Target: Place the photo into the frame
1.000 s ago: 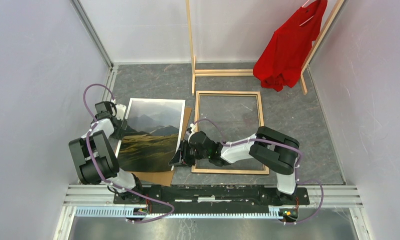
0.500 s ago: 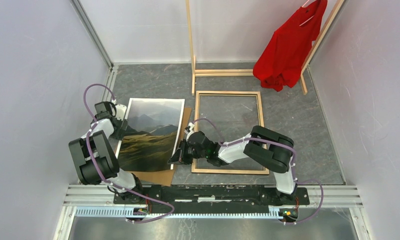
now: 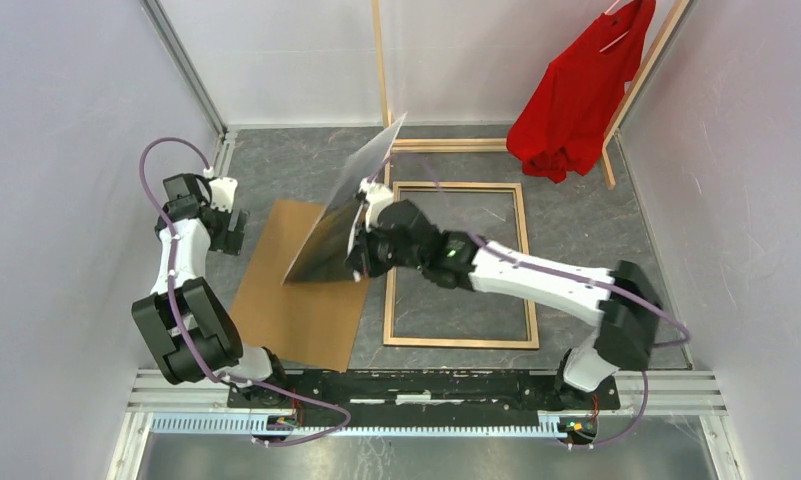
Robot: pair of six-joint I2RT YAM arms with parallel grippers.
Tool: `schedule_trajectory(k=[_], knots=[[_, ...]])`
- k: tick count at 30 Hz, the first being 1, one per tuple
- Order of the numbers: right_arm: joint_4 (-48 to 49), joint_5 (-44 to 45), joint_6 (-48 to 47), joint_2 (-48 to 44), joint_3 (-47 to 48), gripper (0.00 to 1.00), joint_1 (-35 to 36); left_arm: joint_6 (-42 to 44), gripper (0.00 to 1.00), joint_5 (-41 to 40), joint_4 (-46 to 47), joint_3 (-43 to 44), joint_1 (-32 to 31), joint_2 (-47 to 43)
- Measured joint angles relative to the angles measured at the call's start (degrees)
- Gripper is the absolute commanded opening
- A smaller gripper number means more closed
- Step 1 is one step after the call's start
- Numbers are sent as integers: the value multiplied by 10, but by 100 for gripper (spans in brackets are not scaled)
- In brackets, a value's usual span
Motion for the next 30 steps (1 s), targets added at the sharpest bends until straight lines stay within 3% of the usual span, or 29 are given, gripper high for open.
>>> schedule_trajectory(k=[7,13,18,23,30], knots=[[-322,189,-186,-134,151,0,-27,-16,100,45,-32,15,0,-8],[-516,369,-249,-220,154,0,-29,-22,100,64,-43,5,0,-7],[-622,448,-267,-135,136,0,7,-27,100,82,-45,-3,0,-6],[-653,446,-285,-8,109,0,66,-28,100,88,-46,-15,0,-6],[-673,405,-279,41,107,0,114,-27,100,94,-47,-22,0,-6]])
